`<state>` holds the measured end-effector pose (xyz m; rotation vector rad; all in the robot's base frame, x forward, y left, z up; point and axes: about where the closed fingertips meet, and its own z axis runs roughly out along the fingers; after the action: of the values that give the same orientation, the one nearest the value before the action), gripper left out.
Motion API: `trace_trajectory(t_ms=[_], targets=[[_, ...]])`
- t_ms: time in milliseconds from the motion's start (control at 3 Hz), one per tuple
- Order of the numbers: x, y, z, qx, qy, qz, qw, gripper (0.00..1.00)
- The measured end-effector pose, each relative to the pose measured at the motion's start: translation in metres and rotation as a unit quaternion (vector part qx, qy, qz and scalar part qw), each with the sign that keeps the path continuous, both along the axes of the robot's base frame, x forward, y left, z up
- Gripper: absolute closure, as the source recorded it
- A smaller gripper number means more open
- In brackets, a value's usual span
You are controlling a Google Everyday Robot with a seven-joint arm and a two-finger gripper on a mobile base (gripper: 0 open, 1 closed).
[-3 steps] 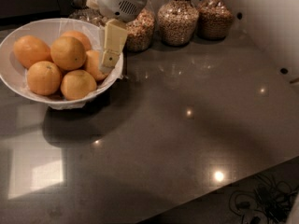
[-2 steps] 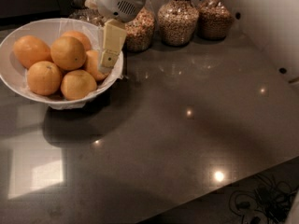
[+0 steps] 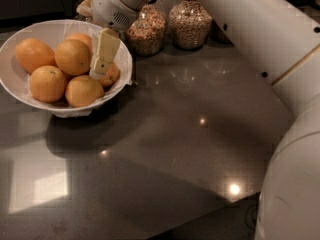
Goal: Pick orange from white bowl
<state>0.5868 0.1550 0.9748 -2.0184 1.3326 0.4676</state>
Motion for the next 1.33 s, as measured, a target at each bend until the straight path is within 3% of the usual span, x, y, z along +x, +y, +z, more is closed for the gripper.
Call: trace_trajectory(t_ms=[333, 1000, 1333], targets=[[0.008, 0.018, -0.006, 0.018, 0.008, 0.016, 0.9997, 0.0], [0.017, 0.034, -0.009, 0.028, 0.009, 0.028, 0.9992, 0.21], [0.017, 0.034, -0.009, 0.028, 0.009, 0.028, 0.9992, 0.27]])
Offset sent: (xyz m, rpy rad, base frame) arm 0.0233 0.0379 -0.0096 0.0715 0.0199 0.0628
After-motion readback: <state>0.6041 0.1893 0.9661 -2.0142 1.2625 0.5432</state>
